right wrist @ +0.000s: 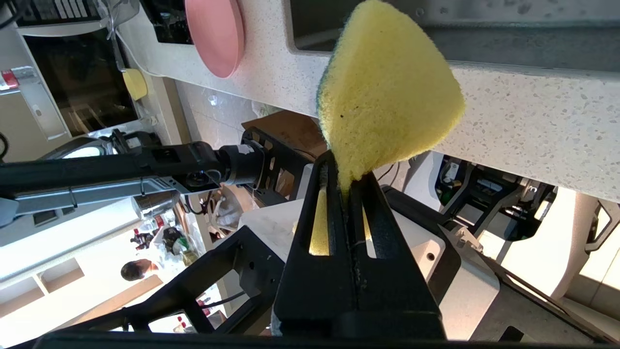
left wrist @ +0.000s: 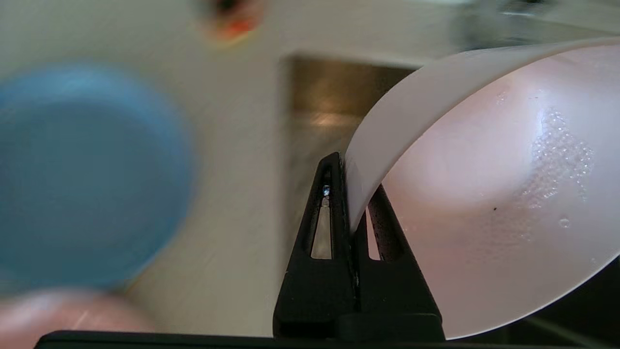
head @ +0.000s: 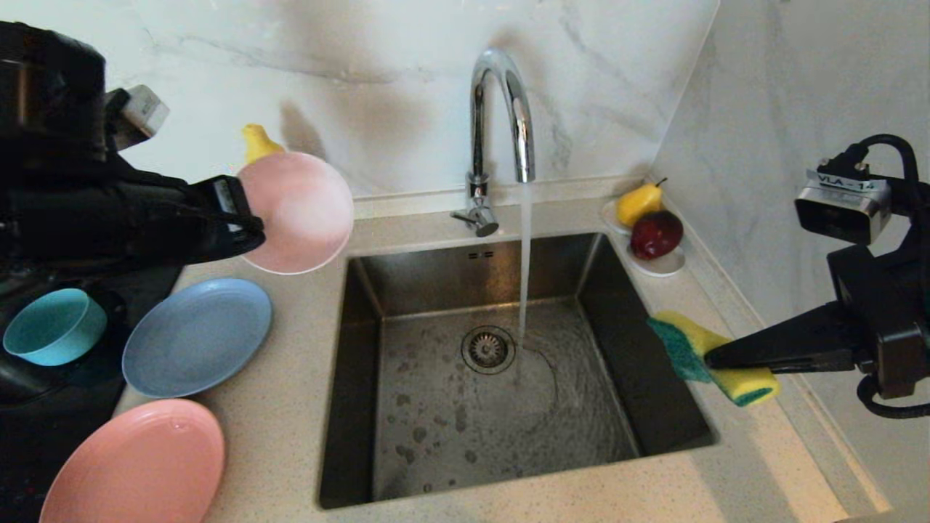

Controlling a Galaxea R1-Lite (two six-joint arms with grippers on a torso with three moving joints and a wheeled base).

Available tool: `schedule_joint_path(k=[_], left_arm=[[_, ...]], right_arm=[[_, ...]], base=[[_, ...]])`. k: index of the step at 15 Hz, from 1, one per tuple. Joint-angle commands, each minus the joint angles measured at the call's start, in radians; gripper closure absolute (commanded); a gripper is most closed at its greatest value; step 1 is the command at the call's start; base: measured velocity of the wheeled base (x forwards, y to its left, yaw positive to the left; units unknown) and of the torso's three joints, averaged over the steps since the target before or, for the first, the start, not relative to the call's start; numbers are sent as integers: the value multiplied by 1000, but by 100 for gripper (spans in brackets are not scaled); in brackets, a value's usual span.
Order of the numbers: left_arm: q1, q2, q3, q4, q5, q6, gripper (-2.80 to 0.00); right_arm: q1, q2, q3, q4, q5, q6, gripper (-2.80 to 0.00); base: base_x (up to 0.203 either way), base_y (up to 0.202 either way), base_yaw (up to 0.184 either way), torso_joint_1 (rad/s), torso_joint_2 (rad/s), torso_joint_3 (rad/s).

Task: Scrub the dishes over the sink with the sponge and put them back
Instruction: Rinse the bowl, then place the bowl on the table

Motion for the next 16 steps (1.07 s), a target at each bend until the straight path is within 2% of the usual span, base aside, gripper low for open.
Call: schedule_joint_path(k=[1,3,9,11,13,16], left_arm=[[165,-38,-89,232,-101,-33,0],[318,-67,-104,294,-167,-51,0],[775,-81,-64,388,-205,-89,0],[916,-58,-37,391,-268,-89,0],[1022,8,-16,392,-303,-86,0],[1145,79,58,391,-312,-50,0]], right_arm=[[1,7,1,3,5,3,0],[1,8,1,3,27,4,0],[-7,12,19,2,31,3,0],[-10,18,24,2,32,1,0],[-17,20,22,2,32,1,0],[-19,28,23,0,33,1,0]], base=[[0,0,0,0,0,0],[0,0,0,0,0,0],[0,0,0,0,0,0],[0,0,0,0,0,0],[0,0,0,0,0,0],[0,0,0,0,0,0]])
